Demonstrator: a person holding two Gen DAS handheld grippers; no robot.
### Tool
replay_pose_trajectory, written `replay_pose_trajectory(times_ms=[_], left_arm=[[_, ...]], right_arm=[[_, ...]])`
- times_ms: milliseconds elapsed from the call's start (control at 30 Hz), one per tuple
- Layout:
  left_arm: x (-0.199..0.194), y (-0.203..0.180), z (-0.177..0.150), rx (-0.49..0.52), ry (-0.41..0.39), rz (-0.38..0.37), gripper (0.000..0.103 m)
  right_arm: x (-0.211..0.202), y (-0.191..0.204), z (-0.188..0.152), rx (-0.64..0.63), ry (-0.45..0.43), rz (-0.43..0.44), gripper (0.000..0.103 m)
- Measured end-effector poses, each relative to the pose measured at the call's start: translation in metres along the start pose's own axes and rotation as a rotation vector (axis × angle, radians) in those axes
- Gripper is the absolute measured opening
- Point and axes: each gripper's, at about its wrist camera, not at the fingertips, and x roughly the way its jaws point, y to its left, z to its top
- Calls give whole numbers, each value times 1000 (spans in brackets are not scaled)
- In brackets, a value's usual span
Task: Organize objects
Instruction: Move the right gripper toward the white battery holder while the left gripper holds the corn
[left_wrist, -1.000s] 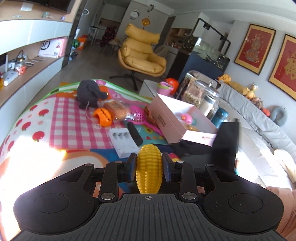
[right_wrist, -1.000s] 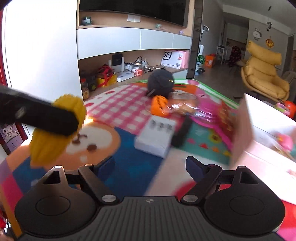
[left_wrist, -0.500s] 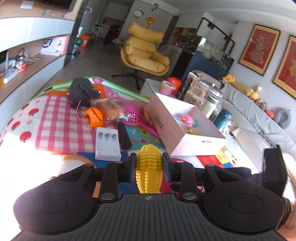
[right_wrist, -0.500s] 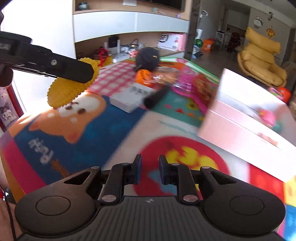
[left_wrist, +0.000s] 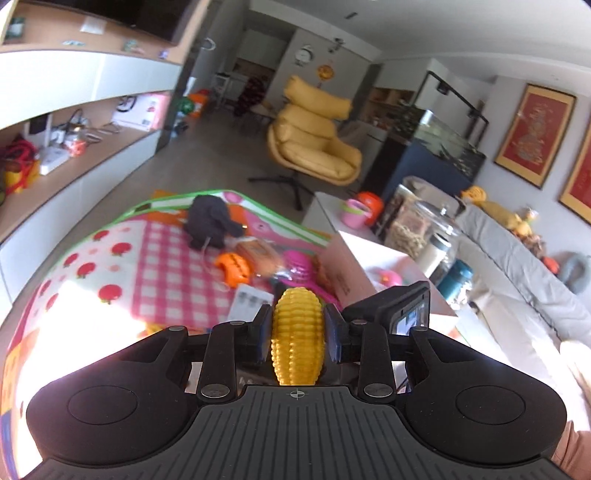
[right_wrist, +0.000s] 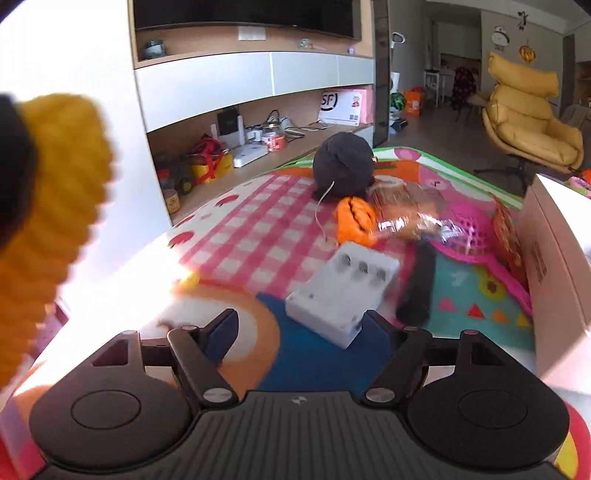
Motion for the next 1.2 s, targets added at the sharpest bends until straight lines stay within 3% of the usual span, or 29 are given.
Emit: replay_pose_trajectory(times_ms=[33, 133, 200, 300, 400, 467, 600, 700, 867, 933, 1067, 1133, 1200], left_arm=[[0, 4, 0, -26, 3, -20, 33], [2, 8, -2, -40, 3, -32, 33], [9, 7, -5, -48, 24, -40, 33], [26, -5, -13, -32, 61, -64, 33], [41, -17, -20, -10, 58, -27, 33], [46, -23, -22, 5, 42, 4, 33], [36, -23, -27, -1, 68, -52, 33], [22, -14, -30, 18, 59, -2, 33], [5, 18, -24, -60, 10, 84, 33], [1, 29, -22, -92, -6, 94, 33], [-2, 46, -23, -126, -11, 103, 33], [-2, 53, -25, -139, -5, 103, 33], [-1, 58, -26, -146, 0, 99, 33]], right_arm=[[4, 0, 2, -11, 17, -18, 56], [-10, -12, -6, -46, 29, 0, 22], [-30, -24, -18, -58, 51, 13, 9], [-66, -44, -40, -85, 59, 39, 8], [-95, -58, -60, -125, 70, 18, 8], [-106, -63, -67, -134, 47, -21, 11], [-99, -65, -61, -86, 8, -22, 42], [-81, -59, -43, -31, -18, 16, 48], [-36, -34, -4, 21, -49, 55, 59], [-18, -21, 8, 4, -70, 30, 78], [20, -4, 22, -75, -56, -25, 83], [36, -2, 28, -118, -25, -38, 94], [43, -6, 33, -131, 6, 9, 99]])
